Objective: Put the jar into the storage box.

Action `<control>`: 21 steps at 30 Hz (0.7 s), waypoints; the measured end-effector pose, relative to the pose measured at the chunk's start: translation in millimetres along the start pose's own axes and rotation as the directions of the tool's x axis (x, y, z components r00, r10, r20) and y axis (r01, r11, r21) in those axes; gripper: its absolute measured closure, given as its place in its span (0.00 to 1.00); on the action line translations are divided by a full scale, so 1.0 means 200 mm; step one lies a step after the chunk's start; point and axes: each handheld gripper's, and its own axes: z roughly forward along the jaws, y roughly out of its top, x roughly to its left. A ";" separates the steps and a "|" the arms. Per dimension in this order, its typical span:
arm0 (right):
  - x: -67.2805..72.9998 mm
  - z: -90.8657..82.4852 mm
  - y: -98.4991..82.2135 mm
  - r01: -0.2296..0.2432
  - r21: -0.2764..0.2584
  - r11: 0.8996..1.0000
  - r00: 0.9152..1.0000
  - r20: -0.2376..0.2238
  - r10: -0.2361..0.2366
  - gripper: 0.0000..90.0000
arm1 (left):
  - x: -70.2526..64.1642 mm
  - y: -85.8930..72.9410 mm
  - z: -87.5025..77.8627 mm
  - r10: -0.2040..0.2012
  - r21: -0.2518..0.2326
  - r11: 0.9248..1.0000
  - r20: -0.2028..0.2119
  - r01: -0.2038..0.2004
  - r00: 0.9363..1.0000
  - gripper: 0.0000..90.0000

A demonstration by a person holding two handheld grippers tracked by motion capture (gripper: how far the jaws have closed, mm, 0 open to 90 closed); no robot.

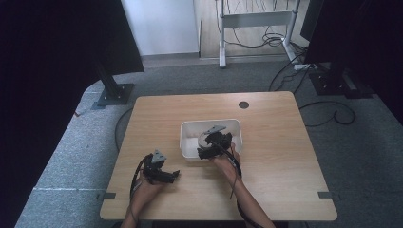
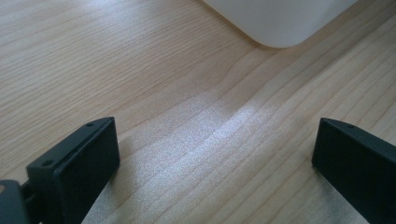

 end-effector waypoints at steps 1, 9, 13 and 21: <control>0.00 -0.01 0.00 0.005 -0.004 1.000 1.000 0.001 -0.005 0.00 | 0.00 0.00 0.00 0.000 0.000 1.000 0.000 0.000 1.000 0.01; 0.01 -0.07 0.00 0.040 -0.013 0.999 0.999 0.002 -0.040 0.01 | 0.00 0.00 0.00 0.002 0.000 1.000 0.000 -0.002 1.000 0.01; 0.01 -0.09 -0.01 0.048 -0.023 0.999 0.999 0.002 -0.048 0.01 | 0.00 0.00 0.00 0.002 0.000 1.000 0.000 -0.002 1.000 0.01; 0.01 -0.13 -0.02 0.057 -0.036 0.998 0.998 -0.002 -0.057 0.01 | 0.00 0.00 0.00 0.002 0.000 1.000 0.000 -0.002 1.000 0.01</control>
